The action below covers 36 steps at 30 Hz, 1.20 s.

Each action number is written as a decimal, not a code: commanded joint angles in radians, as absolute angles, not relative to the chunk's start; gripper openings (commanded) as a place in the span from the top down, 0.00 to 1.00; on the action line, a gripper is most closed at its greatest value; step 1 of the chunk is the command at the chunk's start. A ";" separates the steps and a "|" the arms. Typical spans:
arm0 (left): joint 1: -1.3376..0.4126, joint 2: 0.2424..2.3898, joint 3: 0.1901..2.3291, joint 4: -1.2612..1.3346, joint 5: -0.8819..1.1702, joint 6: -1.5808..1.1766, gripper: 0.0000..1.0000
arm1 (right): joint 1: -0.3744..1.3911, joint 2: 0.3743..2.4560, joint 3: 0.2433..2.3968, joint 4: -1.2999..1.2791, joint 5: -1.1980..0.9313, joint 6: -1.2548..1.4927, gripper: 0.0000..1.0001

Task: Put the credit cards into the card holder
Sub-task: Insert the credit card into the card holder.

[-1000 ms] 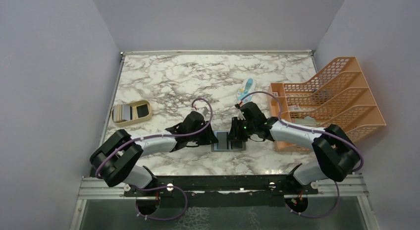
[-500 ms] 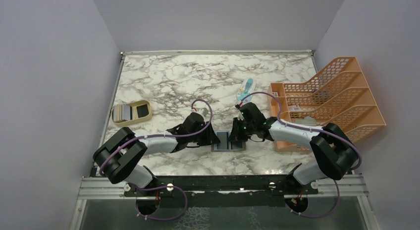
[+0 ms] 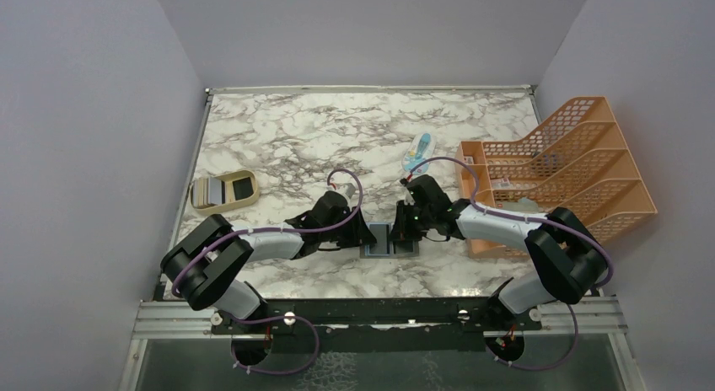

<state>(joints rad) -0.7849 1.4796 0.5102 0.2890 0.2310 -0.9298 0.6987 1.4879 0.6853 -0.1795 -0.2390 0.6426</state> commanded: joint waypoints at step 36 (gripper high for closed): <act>-0.787 1.475 0.515 0.305 0.235 -0.923 0.69 | 0.776 1.552 0.748 -0.183 -0.171 0.697 0.99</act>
<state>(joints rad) -0.7845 1.4727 0.5102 0.2676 0.1986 -0.9188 0.7547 1.5337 0.7265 -0.2230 -0.1646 0.6720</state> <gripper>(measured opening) 0.313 0.014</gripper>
